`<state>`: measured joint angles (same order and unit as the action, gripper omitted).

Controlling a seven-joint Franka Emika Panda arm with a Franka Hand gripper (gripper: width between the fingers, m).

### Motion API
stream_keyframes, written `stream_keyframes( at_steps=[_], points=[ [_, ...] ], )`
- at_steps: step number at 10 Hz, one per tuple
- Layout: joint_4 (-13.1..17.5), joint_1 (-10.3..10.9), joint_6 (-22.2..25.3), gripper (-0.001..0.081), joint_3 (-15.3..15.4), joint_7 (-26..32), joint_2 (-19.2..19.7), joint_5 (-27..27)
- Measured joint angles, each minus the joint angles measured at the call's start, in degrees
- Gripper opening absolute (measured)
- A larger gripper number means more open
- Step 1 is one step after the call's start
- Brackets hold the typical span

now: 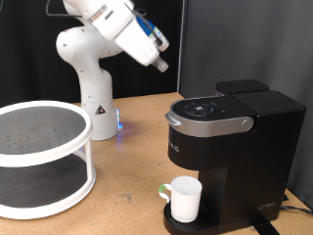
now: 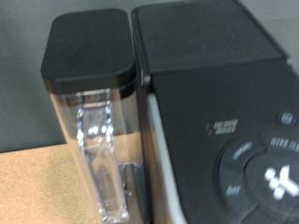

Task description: Make a cup of coffee with the keurig machine

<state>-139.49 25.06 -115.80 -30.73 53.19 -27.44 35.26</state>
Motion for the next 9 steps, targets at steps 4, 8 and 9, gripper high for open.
stream_keyframes(
  at_steps=[4,8,9],
  points=[
    [8.5,2.3,5.3,0.0803,2.0,-2.7,4.1,-4.4],
    [16.7,2.9,4.6,0.0803,4.6,-10.9,10.6,-7.3],
    [17.2,2.9,2.9,0.0803,5.4,-11.5,11.4,-8.1]
  ],
)
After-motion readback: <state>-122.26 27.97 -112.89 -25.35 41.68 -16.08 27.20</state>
